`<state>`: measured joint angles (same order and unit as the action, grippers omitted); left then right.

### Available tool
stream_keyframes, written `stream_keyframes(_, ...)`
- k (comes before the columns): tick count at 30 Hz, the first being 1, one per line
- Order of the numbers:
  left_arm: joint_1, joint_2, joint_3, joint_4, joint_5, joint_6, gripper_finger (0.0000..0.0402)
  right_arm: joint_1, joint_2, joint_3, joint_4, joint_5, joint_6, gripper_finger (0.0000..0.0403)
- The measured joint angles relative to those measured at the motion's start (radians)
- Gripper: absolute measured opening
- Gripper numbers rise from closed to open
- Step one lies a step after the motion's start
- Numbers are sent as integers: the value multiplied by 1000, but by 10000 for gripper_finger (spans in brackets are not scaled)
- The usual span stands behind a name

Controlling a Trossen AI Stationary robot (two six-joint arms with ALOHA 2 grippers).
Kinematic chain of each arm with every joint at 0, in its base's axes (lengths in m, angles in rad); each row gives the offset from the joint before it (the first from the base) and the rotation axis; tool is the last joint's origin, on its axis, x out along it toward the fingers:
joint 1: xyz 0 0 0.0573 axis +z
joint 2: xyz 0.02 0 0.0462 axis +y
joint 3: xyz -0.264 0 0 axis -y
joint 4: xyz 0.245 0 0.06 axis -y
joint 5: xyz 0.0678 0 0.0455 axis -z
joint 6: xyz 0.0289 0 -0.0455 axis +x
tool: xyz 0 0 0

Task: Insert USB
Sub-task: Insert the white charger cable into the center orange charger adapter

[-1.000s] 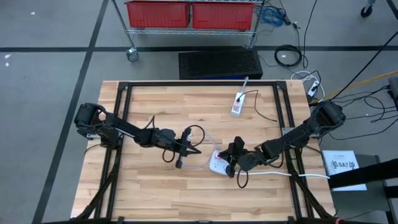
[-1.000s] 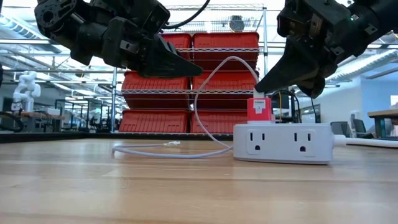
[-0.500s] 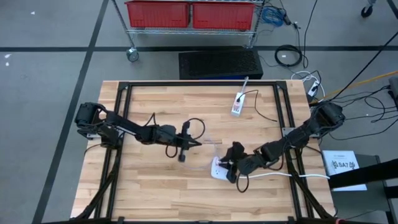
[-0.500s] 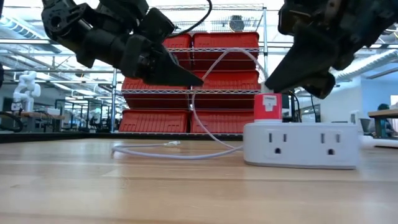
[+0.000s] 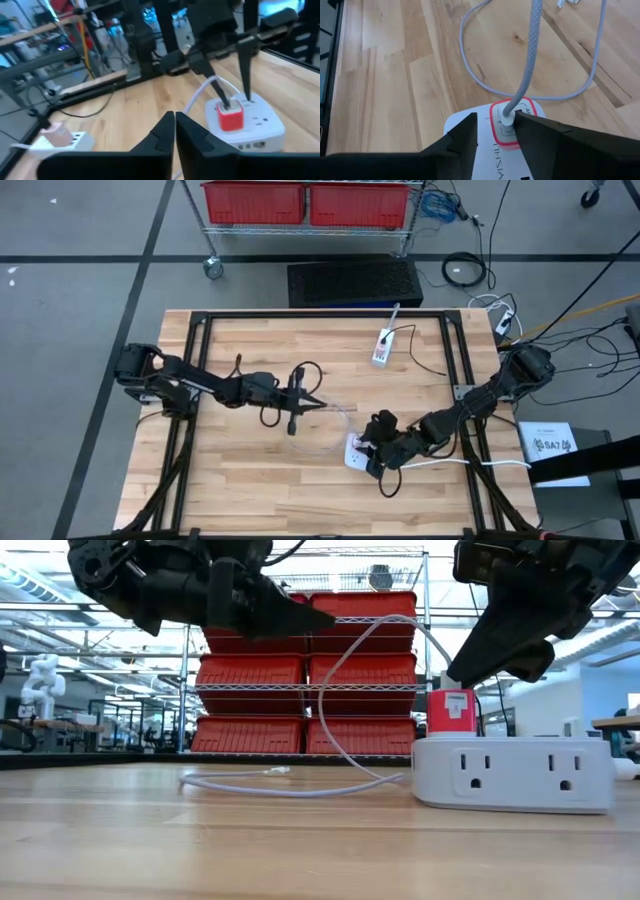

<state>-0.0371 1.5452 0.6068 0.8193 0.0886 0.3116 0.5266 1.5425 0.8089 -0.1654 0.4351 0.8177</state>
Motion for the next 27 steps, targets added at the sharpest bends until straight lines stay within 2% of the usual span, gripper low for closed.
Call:
stream_keyframes(5,11,0,44,-117,43,12,60,-1,0,0,2,3,-1,127)
stream_keyframes(11,11,18,117,-247,44,43,133,-1,0,1,2,5,-2,128)
stream_keyframes(15,22,84,163,-302,10,67,164,-1,0,0,10,7,-2,128)
stream_keyframes(17,24,126,183,-324,-61,106,167,-1,0,0,13,7,-1,128)
stream_keyframes(20,24,153,210,-361,-286,196,155,-1,0,0,14,8,0,128)
stream_keyframes(24,18,117,211,-389,-584,364,100,-1,-1,0,15,5,9,128)
stream_keyframes(27,18,41,213,-426,-692,448,41,2,-1,1,15,5,9,128)
